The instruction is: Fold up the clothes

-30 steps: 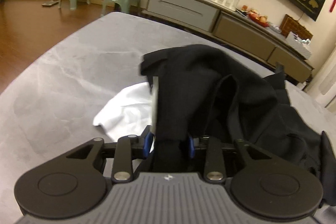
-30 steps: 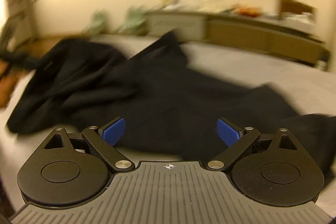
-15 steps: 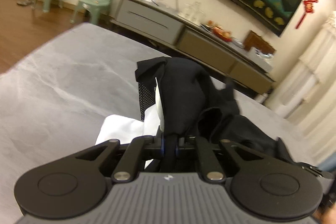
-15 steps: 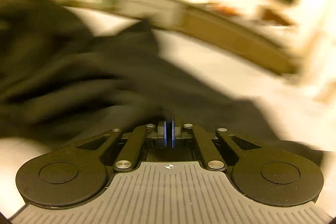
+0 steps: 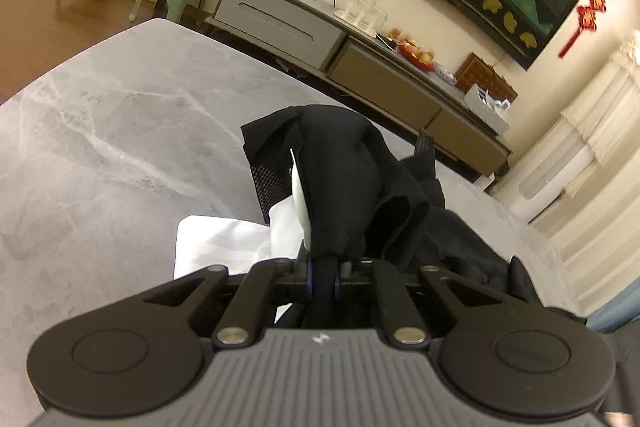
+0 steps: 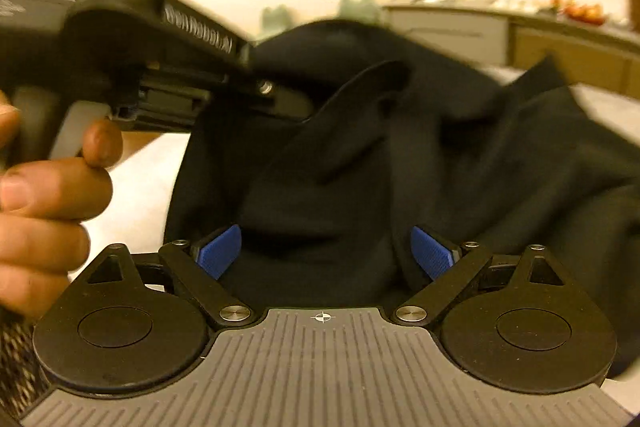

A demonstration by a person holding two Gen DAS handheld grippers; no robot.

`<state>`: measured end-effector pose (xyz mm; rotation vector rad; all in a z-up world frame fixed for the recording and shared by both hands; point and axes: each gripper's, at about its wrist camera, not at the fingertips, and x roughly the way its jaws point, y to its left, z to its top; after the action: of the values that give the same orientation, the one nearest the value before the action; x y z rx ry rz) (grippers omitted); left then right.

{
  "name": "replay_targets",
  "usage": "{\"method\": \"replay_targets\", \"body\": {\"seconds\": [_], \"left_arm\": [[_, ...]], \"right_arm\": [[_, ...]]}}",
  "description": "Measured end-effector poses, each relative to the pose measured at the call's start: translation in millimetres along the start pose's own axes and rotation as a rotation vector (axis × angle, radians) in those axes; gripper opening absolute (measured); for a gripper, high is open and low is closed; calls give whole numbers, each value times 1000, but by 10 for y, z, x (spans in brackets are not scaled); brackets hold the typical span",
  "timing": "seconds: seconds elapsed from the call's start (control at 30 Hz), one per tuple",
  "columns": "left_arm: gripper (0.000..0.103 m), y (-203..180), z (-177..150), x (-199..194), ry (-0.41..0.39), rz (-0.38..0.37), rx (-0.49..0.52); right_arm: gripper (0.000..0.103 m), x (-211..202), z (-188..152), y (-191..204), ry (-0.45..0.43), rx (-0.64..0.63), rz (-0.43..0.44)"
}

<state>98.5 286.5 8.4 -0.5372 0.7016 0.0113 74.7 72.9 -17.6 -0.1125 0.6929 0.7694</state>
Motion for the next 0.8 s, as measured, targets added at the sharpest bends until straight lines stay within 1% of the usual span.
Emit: {"method": "replay_targets", "body": {"seconds": [0.03, 0.07, 0.1, 0.17, 0.2, 0.27, 0.33, 0.4, 0.47, 0.5, 0.53, 0.6, 0.63, 0.67, 0.7, 0.73, 0.77, 0.8], "left_arm": [[9, 15, 7, -16, -7, 3, 0], [9, 25, 12, -30, -13, 8, 0], [9, 39, 18, -44, -16, 12, -3], [9, 69, 34, -67, -19, 14, -22], [9, 53, 36, -86, -25, 13, -22], [9, 21, 40, -125, -37, 10, -23], [9, -20, 38, -169, -49, 4, -16], [9, -59, 31, -183, -46, -18, -8], [9, -126, -3, -147, -24, -34, 8], [9, -159, -21, -129, -13, -41, 16], [9, -182, -45, -105, -5, -40, 29], [9, -229, -93, -56, 13, -37, 53], [9, -252, -117, -31, 21, -36, 66], [9, -276, -141, -7, 30, -35, 78], [9, -299, -165, 18, 39, -33, 91], [10, -322, -189, 42, 47, -32, 103], [10, -346, -212, 66, 56, -31, 116], [10, -369, -236, 91, 65, -29, 128]], "right_arm": [[53, 97, -10, -25, 50, -15, -37], [16, 132, -28, -92, 91, -21, -72], [11, 97, -48, -187, 94, -12, -73], [5, -145, -79, -434, 78, 22, -98], [5, -297, -75, -540, 54, 20, -141], [4, -717, -97, -840, -10, 37, -244], [4, -1206, -143, -1210, -79, 97, -348], [4, -1649, -246, -1678, -141, 214, -459], [4, -2002, -437, -2012, -172, 317, -620], [7, -2131, -534, -2134, -176, 362, -709], [15, -2202, -630, -2222, -172, 406, -754], [26, -2320, -822, -2382, -160, 493, -824], [33, -2359, -884, -2368, -178, 524, -794], [50, -2395, -939, -2335, -201, 552, -750], [63, -2395, -950, -2280, -226, 552, -697], [68, -2418, -960, -2192, -251, 534, -635], [82, -2454, -967, -2112, -256, 502, -583], [94, -2428, -964, -2027, -247, 452, -560]]}}
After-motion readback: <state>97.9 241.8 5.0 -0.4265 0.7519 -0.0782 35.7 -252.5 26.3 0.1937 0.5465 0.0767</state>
